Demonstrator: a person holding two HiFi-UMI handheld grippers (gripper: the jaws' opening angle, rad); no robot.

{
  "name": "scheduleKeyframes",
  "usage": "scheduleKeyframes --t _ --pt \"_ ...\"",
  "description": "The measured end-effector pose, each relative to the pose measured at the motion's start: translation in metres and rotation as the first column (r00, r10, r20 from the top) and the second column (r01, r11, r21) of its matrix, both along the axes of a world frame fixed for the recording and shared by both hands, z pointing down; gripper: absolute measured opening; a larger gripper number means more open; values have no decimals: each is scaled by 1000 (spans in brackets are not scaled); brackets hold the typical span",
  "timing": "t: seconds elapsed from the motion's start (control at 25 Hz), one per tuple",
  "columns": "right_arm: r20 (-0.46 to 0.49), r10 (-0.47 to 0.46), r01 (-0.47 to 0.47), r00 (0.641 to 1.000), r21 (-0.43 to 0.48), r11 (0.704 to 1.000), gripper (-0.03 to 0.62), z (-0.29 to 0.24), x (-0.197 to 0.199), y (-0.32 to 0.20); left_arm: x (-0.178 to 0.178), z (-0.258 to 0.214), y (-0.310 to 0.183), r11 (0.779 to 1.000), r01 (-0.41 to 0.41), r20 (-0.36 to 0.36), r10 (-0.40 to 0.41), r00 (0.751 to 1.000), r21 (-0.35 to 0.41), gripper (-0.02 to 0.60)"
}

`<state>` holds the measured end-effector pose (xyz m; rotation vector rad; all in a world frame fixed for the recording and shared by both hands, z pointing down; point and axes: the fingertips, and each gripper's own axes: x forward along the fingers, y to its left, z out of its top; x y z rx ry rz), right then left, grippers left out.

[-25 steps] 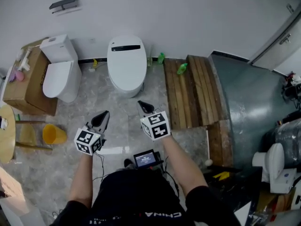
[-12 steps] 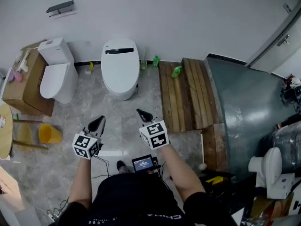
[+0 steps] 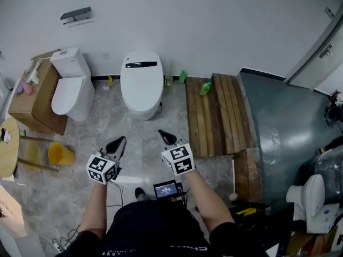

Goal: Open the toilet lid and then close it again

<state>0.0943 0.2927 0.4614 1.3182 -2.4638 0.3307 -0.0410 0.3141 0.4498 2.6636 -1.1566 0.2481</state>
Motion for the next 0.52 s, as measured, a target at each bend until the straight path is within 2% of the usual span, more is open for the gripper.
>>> scheduleKeyframes --t 0.24,0.52 --pt "18 -11 11 1000 -25 1000 12 1 1 9 8 -6 4 1000 -21 -16 21 1000 -11 9" --pt "39 -17 20 999 -60 998 12 5 5 14 16 0 4 998 -33 -33 31 999 -58 9"
